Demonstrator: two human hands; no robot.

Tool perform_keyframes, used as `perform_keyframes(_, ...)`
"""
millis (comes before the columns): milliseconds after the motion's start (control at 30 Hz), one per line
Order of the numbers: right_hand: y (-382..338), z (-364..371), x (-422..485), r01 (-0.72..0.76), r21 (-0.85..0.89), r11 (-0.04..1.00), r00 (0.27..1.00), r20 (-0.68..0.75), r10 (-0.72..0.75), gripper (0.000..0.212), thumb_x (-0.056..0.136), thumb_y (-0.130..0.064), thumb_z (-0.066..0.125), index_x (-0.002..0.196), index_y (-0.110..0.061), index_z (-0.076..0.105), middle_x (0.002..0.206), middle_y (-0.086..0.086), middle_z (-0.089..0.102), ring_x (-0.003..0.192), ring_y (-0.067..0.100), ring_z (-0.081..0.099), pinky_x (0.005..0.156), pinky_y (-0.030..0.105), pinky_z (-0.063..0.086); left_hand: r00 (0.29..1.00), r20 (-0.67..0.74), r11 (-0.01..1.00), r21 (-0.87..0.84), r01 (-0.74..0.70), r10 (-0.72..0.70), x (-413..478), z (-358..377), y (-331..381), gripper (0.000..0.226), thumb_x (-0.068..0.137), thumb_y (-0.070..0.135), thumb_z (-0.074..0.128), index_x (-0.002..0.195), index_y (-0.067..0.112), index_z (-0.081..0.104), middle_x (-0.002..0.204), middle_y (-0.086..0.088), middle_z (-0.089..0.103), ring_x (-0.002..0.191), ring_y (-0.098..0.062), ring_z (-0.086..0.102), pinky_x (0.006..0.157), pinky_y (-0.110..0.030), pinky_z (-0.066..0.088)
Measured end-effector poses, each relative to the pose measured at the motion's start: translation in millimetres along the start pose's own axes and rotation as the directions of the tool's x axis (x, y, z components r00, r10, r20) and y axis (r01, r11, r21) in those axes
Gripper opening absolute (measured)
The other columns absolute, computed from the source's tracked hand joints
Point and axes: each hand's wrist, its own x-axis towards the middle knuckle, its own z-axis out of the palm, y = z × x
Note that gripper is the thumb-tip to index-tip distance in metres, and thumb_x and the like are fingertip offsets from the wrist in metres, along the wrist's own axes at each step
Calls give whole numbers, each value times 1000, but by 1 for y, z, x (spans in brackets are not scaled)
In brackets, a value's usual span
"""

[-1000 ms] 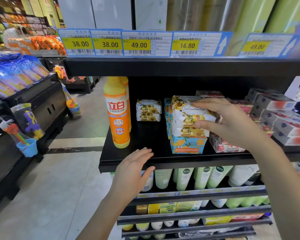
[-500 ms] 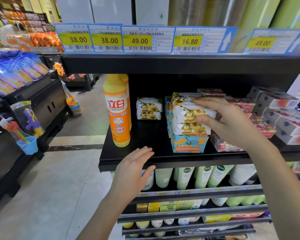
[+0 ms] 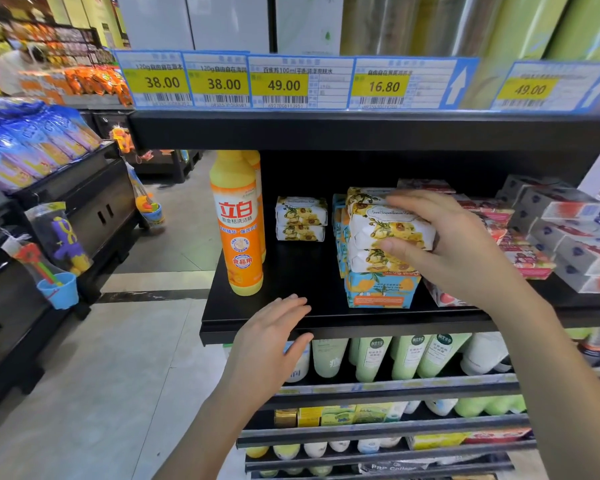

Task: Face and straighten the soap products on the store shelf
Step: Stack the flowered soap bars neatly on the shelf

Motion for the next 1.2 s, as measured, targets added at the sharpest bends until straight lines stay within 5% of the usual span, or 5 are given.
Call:
perform_keyframes(367,-94,41,0,161,108,981,985,-73,-154,46,97,-28,69,140,-17,60,141,-6,58,131,7,50,105,1,24,992,-75,994,63,-92,97,-6,-7,-22,47,83,27,83,128,19,71,133,3,68,126,-18,63,101,-34,50)
perform_keyframes(633,-109,40,75,74,-132,989,969,244,-40,60,97,-26,69,152,-17,46,152,5,49,135,25,51,109,35,40,993,-85,995,64,-77,82,-16,-20,-40,47,84,27,82,129,20,70,134,4,68,127,-16,62,104,-30,45)
perform_keyframes(833,-95,52,137,151,-365,919,829,553,83,68,94,-34,71,151,-12,42,145,10,50,126,29,54,104,41,48,996,-72,998,13,-55,56,-16,-24,-39,49,82,26,85,128,21,70,133,5,68,124,-16,64,103,-29,43)
perform_keyframes(1033,-73,76,185,274,-423,864,765,641,71,68,79,-42,86,132,-8,61,121,6,65,105,27,64,93,43,55,999,-30,997,-70,13,-15,-14,-29,-35,48,94,34,72,140,30,61,148,15,54,138,-2,43,109,-13,16)
perform_keyframes(1200,-57,93,209,243,-443,863,724,675,142,61,74,-41,90,118,-5,67,105,3,67,97,26,66,74,30,52,999,1,996,-71,47,-47,-14,-29,-36,48,92,32,74,138,30,63,147,12,56,140,-11,48,110,-22,22)
